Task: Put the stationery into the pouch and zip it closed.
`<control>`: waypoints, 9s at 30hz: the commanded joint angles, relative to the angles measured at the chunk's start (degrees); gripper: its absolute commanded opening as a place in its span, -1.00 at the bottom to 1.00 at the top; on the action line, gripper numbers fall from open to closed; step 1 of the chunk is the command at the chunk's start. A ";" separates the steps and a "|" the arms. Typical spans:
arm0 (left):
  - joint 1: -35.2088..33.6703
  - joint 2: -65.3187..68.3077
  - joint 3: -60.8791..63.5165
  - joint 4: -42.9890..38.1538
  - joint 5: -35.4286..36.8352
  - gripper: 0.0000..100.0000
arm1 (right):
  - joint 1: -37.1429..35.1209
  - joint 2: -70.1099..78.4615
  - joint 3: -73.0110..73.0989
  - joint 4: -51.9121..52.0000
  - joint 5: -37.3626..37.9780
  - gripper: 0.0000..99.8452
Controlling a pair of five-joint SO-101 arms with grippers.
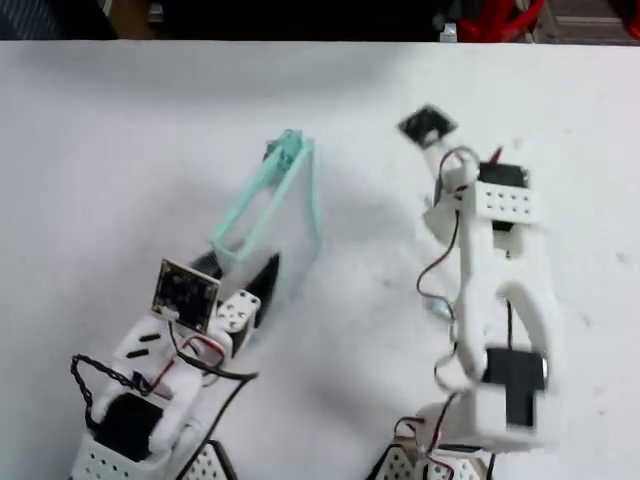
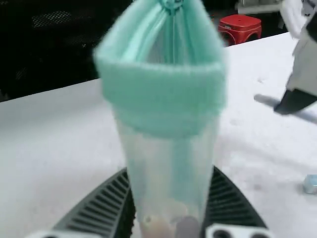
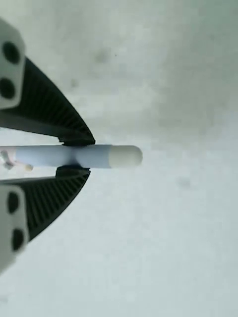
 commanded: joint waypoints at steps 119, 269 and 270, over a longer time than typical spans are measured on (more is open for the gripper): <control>1.98 -0.40 -2.55 0.44 -0.26 -0.61 | 5.49 -20.88 19.43 -5.14 7.74 -0.96; 2.59 -0.31 -2.55 -5.98 -1.76 -0.96 | -46.81 -19.74 -22.42 12.79 -50.99 -0.97; 2.59 -0.31 -2.64 -5.54 -1.76 -0.96 | -47.96 -19.74 -22.42 12.88 -49.93 -0.97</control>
